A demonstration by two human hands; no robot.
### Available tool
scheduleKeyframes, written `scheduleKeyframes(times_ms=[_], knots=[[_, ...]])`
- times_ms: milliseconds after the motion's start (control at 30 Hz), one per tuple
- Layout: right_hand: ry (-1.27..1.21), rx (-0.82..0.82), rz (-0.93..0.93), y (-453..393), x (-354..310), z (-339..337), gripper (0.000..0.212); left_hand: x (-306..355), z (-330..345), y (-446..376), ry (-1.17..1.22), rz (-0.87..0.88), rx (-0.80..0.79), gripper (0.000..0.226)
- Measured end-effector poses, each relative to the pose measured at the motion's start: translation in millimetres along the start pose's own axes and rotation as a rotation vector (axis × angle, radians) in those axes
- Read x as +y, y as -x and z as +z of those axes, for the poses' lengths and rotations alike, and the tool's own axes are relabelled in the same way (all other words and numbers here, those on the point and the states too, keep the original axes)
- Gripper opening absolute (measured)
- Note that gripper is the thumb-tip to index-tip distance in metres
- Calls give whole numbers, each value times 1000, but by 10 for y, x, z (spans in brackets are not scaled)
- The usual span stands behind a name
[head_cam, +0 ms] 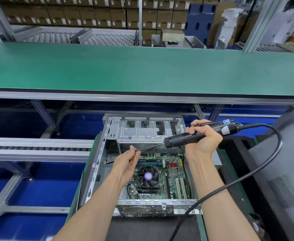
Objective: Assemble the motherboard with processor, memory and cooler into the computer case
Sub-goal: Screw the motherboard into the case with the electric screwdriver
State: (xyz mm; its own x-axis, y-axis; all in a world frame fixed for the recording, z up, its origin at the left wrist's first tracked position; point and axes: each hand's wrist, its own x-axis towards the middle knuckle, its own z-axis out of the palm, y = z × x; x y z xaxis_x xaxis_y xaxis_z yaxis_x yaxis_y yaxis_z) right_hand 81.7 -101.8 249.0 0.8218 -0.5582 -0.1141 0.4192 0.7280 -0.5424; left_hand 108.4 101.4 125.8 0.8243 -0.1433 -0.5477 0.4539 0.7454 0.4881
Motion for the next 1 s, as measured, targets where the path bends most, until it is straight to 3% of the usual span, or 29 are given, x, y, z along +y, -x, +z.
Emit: scheduleKeyframes(times_ms=[267, 500, 733, 1000], knots=[[-18, 7, -28, 6, 32, 47, 22, 31, -4, 32, 118, -14, 1, 33], [-43, 45, -10, 12, 23, 61, 23, 29, -17, 10, 162, -5, 13, 18], [-46, 72, -12, 15, 34, 73, 24, 40, -14, 18, 191, 3, 4, 27], [-74, 62, -2, 40, 47, 96, 25, 48, 3, 38, 223, 2, 28, 21]])
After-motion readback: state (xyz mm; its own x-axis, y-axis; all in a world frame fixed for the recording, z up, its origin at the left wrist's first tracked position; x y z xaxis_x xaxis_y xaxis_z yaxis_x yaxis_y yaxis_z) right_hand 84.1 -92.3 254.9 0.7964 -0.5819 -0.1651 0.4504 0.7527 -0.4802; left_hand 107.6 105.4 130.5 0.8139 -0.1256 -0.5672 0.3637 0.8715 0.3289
